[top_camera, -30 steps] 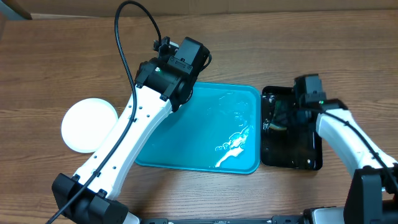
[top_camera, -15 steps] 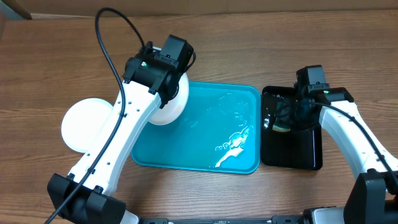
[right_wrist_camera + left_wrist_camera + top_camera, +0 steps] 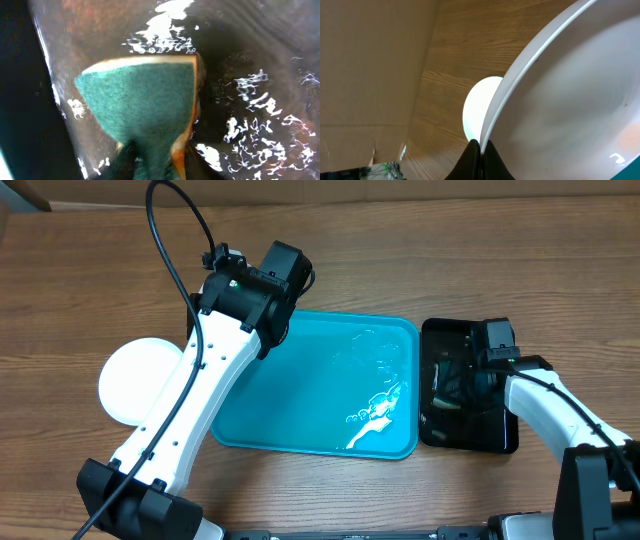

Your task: Clean dirty plates on tray and stack at the side

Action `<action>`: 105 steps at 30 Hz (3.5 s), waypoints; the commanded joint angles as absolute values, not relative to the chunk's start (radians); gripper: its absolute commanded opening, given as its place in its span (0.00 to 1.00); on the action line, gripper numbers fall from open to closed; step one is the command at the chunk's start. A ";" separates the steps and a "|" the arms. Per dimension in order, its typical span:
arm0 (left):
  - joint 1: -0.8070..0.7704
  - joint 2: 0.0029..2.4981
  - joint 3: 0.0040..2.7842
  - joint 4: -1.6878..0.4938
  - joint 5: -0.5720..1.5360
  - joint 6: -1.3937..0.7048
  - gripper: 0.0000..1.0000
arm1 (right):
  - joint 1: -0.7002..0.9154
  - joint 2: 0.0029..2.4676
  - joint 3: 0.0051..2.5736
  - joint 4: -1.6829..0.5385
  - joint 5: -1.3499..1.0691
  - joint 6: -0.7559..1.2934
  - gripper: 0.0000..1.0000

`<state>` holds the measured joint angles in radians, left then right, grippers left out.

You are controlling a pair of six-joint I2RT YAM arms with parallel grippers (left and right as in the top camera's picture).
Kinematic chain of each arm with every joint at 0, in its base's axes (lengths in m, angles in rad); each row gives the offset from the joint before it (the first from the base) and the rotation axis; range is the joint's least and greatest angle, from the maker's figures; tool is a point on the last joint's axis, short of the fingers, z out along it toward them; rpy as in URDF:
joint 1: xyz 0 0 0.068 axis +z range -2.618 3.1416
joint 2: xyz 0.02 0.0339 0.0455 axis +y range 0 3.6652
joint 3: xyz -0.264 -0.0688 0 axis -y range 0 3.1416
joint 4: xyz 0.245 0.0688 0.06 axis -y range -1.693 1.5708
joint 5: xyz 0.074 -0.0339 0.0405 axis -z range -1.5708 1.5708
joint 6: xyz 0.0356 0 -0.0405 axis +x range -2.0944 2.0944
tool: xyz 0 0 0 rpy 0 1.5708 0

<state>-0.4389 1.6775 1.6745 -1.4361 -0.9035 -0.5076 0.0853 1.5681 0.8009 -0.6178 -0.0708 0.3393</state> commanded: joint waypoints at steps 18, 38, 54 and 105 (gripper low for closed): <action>-0.246 1.673 1.690 -1.440 -0.705 -0.527 0.04 | 0.083 1.473 1.140 -0.923 -0.001 0.339 0.48; 0.507 1.676 1.637 -1.339 0.103 -0.209 0.04 | 0.083 1.467 1.140 -0.974 -0.001 0.306 0.48; 0.678 1.680 1.297 -0.989 0.048 -0.262 0.04 | 0.083 1.467 1.140 -0.979 -0.001 0.305 0.47; 0.168 1.119 1.213 -1.190 0.281 0.002 1.00 | 0.129 1.120 1.129 -1.026 -0.104 0.243 1.00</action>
<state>0.1696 1.2079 1.2083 -1.1992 0.2615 -0.0326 0.1307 1.1995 1.1564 -1.0393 -0.1356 0.2359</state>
